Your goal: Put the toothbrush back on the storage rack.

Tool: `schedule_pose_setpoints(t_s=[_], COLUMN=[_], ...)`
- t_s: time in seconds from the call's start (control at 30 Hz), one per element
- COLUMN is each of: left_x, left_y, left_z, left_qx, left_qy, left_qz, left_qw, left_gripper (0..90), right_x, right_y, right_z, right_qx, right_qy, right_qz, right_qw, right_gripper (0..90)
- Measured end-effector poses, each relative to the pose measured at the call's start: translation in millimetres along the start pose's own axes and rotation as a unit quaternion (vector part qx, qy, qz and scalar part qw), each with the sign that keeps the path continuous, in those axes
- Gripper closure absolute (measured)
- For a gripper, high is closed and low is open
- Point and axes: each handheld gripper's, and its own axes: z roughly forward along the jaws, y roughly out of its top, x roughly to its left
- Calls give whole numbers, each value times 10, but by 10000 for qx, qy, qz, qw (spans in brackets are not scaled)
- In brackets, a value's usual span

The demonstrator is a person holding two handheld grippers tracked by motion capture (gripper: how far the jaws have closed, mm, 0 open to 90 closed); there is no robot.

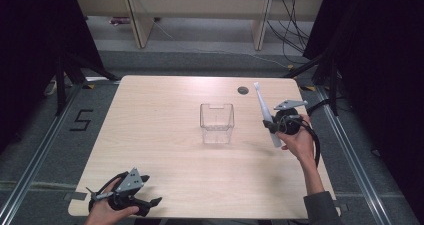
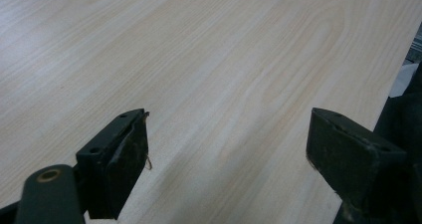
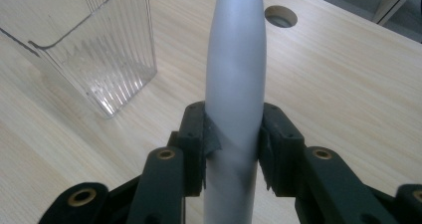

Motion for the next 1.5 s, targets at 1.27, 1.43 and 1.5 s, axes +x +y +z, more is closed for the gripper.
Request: schedule_pose_setpoints(t_s=[1.27,1.43,1.5], left_x=[10,5,11], left_y=[-2,4,2], left_z=[3,0,-2], left_qx=[24,-19,5], left_qy=[-18,-32,-15], left_qz=[-23,-44,-9], left_qw=[10000,10000,10000], left_gripper=[162,162,162], right_x=[252,300,331], right_y=[703,799,854], right_z=[-96,-84,-68], right_qx=[-1284,-1269,-1301], right_qy=[741,799,864], right_qz=[265,364,372], right_qw=[9886,9880,9870], right_gripper=[669,669,669])
